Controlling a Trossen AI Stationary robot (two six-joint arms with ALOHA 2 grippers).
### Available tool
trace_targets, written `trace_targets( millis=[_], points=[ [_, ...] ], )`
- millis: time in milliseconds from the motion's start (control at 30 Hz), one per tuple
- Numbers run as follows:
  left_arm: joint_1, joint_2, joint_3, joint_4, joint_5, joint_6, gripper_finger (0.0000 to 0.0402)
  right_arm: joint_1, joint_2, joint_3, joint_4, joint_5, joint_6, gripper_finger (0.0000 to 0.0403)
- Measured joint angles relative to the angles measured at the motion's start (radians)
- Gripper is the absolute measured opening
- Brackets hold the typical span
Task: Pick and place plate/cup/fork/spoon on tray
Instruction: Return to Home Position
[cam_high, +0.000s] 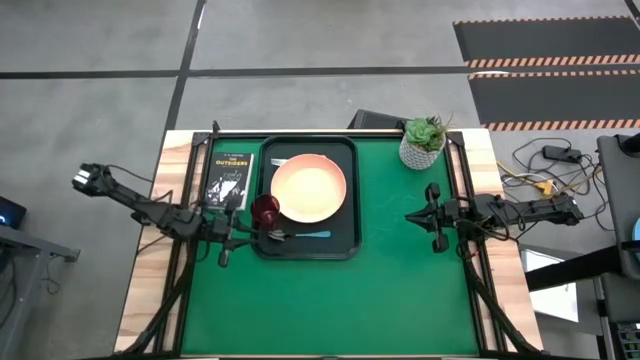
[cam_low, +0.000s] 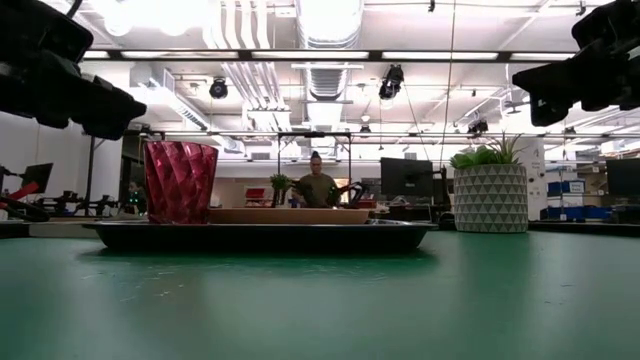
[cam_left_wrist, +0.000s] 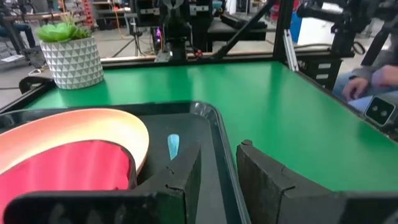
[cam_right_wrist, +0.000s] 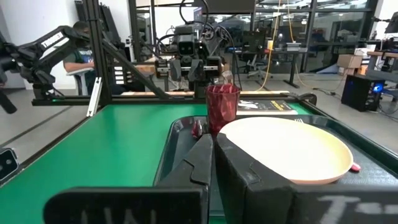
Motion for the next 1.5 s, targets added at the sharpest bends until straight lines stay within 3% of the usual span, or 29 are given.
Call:
trace_targets(
  millis=[1500],
  points=[
    [0.0,0.31,0.0,-0.001,0.0,0.0,0.0083,0.0,0.001,0.0,0.0,0.0,0.0,0.0009]
  ],
)
